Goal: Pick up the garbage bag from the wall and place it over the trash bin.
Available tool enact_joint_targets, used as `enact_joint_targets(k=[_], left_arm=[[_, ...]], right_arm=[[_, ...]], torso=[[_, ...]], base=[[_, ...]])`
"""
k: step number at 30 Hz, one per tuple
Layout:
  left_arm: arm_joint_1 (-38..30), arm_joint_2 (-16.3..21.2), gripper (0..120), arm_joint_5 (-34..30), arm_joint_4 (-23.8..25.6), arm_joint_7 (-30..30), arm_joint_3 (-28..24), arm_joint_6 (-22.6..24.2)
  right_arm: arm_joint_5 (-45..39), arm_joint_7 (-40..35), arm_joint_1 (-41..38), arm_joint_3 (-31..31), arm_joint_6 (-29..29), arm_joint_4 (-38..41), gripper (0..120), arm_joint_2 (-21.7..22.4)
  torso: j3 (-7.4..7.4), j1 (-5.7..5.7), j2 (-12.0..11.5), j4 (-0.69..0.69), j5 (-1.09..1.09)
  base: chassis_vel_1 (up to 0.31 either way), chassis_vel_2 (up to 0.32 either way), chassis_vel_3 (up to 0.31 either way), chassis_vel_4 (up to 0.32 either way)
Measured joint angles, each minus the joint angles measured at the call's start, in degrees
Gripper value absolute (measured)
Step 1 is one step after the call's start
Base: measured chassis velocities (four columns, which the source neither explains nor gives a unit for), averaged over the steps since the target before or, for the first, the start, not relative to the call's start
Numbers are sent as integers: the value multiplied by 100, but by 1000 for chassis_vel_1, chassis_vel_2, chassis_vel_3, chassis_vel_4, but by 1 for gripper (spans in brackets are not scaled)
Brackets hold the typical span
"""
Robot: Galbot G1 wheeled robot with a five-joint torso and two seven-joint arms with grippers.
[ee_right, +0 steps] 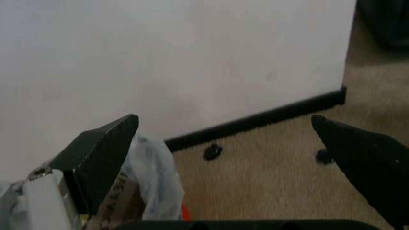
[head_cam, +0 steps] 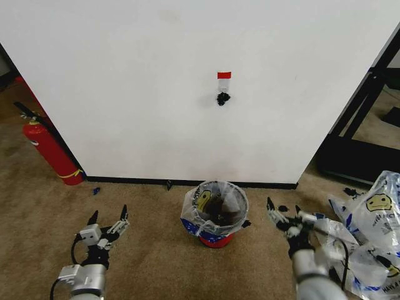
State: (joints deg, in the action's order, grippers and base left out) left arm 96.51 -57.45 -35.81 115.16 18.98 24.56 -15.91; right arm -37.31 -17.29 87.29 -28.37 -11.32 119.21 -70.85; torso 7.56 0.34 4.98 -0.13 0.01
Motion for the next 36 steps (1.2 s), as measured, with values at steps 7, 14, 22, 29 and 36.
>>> enact_joint_targets(k=[7,14,22,29,36], left_arm=[[-177,129,100,-99,111,146,-400,517],[-211,122,100,-113,176,188,-457,592],[-247,137,100,-242,243,229,-403,630],[-239,120,100,-224,255,250,-485,646],[-231,92,100,-150,268,274,-641,688]], right_arm=[[-1375,-479,-1541,816,-1018,-994,100,581],[-2069,-1049,-2954,1793,-2040,-2006,100,696],[-2465,-1619,-3760,2325,-2697,-2563,74,493],[-2631,-1911,-3829,2369,-2812,-2528,49,447],[-2742,-2214,-3782,2317,-2780,-2494,24,414]], torso=[[1,0,0,-1,0],[1,0,-1,1,-2],[0,0,-1,1,-2],[-1,0,0,-1,-2],[0,0,0,0,-2]], base=[[0,0,0,0],[0,0,0,0],[0,0,0,0],[0,0,0,0],[0,0,0,0]])
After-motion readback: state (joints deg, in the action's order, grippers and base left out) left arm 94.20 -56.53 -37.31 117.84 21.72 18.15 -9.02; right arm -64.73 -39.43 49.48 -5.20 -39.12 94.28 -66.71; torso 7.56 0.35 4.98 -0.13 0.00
